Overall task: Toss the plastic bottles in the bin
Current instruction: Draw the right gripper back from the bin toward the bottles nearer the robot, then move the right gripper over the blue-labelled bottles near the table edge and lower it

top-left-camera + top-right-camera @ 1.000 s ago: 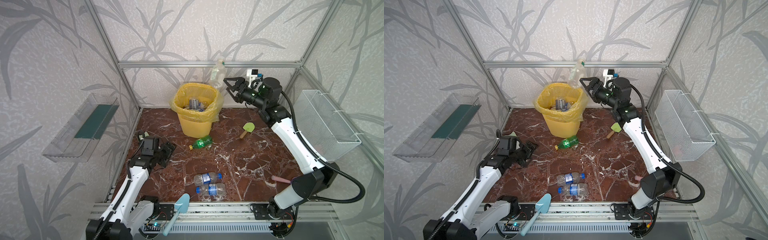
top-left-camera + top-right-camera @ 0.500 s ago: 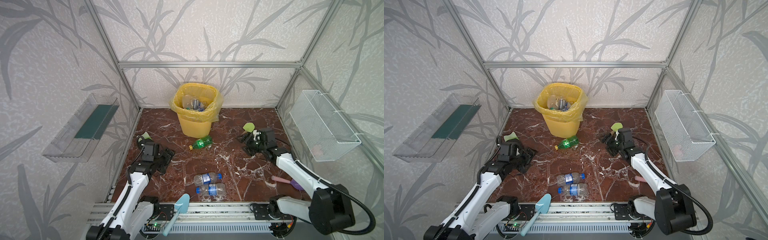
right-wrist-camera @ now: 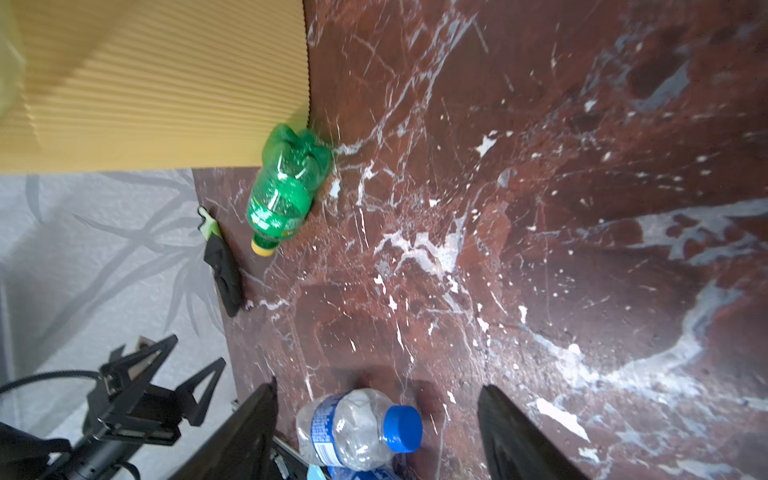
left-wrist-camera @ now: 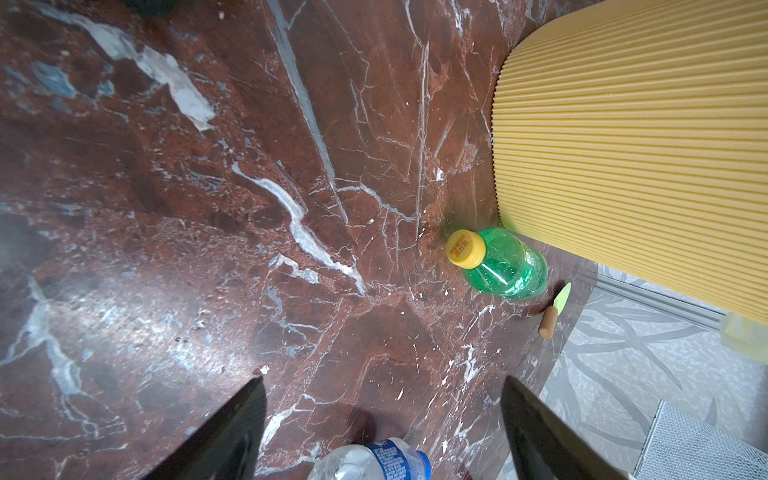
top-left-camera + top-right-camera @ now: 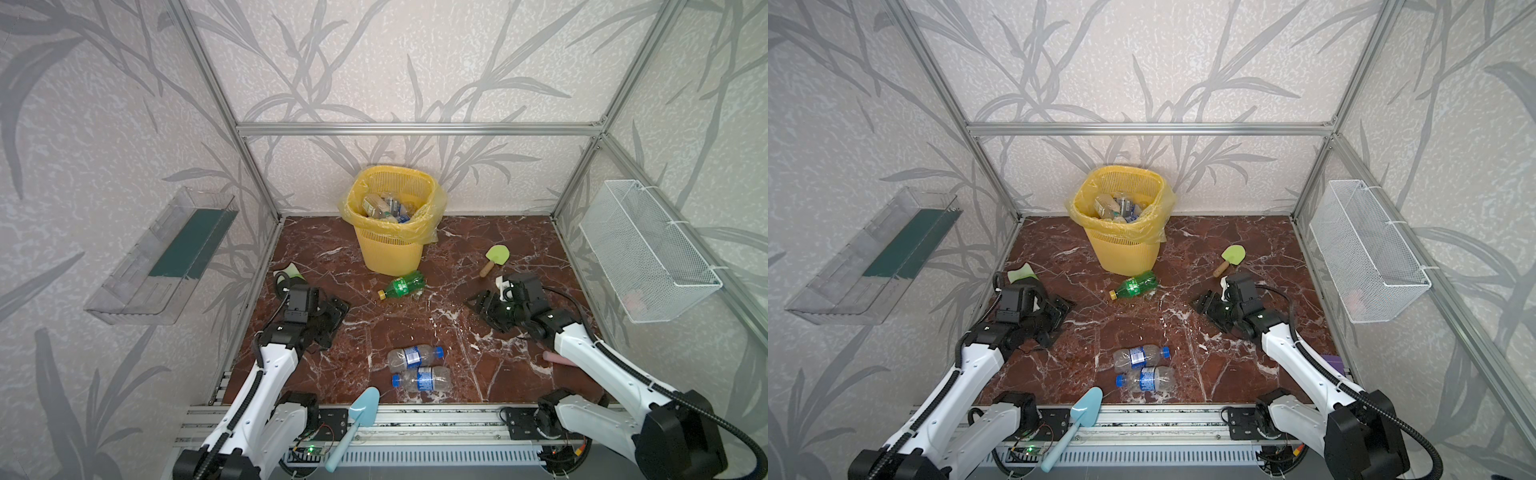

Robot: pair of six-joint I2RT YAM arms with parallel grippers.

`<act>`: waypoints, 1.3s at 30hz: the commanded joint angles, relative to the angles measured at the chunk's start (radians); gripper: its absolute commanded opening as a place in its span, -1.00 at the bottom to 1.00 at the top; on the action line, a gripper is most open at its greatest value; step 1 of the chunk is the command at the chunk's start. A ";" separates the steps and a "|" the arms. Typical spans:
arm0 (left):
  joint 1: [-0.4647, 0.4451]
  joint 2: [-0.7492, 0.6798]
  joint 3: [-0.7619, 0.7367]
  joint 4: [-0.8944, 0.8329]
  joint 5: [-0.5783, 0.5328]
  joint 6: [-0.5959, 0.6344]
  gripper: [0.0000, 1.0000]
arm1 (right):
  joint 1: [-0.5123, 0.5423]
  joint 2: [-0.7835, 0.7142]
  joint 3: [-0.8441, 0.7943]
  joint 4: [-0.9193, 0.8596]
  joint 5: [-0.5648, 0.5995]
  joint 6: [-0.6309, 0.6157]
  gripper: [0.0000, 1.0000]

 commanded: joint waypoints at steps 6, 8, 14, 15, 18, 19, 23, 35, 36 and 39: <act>0.006 -0.001 -0.021 0.002 0.018 0.013 0.76 | 0.128 0.037 0.059 -0.068 0.084 -0.130 0.51; 0.005 -0.006 -0.026 0.002 0.016 0.012 0.76 | 0.171 0.052 0.077 -0.073 0.108 -0.169 0.50; 0.004 -0.025 -0.044 0.005 0.015 0.004 0.76 | 0.409 0.097 0.158 -0.064 0.181 -0.554 0.43; 0.004 -0.027 -0.045 0.005 0.017 0.003 0.76 | 0.453 0.099 0.170 -0.073 0.194 -0.637 0.43; 0.005 -0.038 -0.049 -0.002 0.015 0.003 0.76 | 0.537 0.105 0.196 -0.129 0.169 -0.825 0.45; 0.006 -0.040 -0.048 -0.002 0.015 0.002 0.76 | 0.555 0.105 0.200 -0.147 0.150 -0.868 0.46; 0.006 -0.048 -0.052 -0.003 0.011 0.001 0.76 | 0.596 0.120 0.229 -0.241 0.099 -0.970 0.45; 0.005 -0.041 -0.053 -0.003 0.014 0.000 0.76 | 0.770 0.274 0.318 -0.390 0.161 -1.068 0.36; 0.005 -0.042 -0.053 -0.002 0.013 0.000 0.76 | 0.778 0.288 0.325 -0.395 0.173 -1.068 0.36; 0.004 -0.042 -0.053 -0.002 0.013 0.000 0.76 | 0.795 0.326 0.341 -0.398 0.213 -1.062 0.36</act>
